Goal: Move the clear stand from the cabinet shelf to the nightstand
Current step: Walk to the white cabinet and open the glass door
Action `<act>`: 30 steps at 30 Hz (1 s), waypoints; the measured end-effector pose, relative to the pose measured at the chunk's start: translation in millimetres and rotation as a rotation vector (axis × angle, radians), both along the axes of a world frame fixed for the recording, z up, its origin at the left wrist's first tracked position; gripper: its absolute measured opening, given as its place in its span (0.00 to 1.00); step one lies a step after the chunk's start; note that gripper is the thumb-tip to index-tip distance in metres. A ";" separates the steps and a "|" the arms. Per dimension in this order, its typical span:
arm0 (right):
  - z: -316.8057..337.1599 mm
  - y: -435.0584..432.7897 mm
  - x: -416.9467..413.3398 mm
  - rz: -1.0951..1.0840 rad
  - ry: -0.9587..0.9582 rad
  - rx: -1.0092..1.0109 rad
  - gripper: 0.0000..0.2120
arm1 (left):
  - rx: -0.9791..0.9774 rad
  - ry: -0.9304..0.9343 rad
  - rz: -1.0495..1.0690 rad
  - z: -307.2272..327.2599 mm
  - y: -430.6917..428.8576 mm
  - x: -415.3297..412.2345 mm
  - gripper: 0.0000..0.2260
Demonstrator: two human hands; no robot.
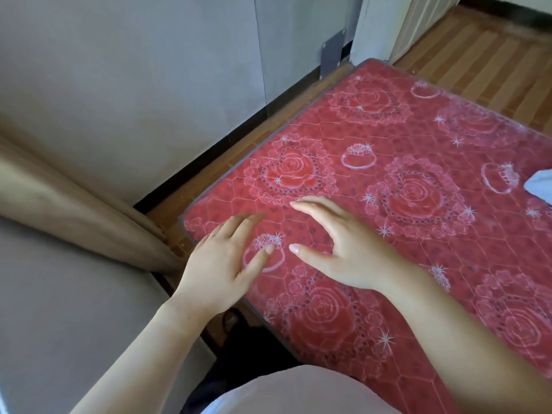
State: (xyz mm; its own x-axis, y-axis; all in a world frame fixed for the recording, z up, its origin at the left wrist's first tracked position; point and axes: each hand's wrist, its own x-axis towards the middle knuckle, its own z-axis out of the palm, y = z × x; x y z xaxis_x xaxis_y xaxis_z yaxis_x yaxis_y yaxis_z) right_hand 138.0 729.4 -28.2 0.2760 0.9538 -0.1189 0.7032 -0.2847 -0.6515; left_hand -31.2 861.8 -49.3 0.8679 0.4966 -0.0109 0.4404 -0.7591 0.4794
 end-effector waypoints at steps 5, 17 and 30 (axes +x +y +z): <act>-3.7 60.3 3.4 -0.101 -0.056 -0.031 0.30 | -0.032 -0.049 -0.107 -6.2 75.6 25.0 0.24; 10.6 229.0 -21.7 -0.246 0.011 0.010 0.29 | -0.007 -0.036 -0.285 19.1 270.9 34.9 0.26; -19.9 305.8 21.7 -0.186 -0.007 -0.032 0.30 | 0.043 0.051 -0.232 0.5 351.1 48.8 0.28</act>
State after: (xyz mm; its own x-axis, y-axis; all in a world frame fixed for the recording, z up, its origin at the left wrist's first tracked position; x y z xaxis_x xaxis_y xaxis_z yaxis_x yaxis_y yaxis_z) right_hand 159.7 1035.2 -48.1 0.4485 0.8818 -0.1460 0.6411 -0.4312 -0.6349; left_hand 17.6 1212.9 -48.8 0.9577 0.2846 -0.0413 0.2746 -0.8621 0.4260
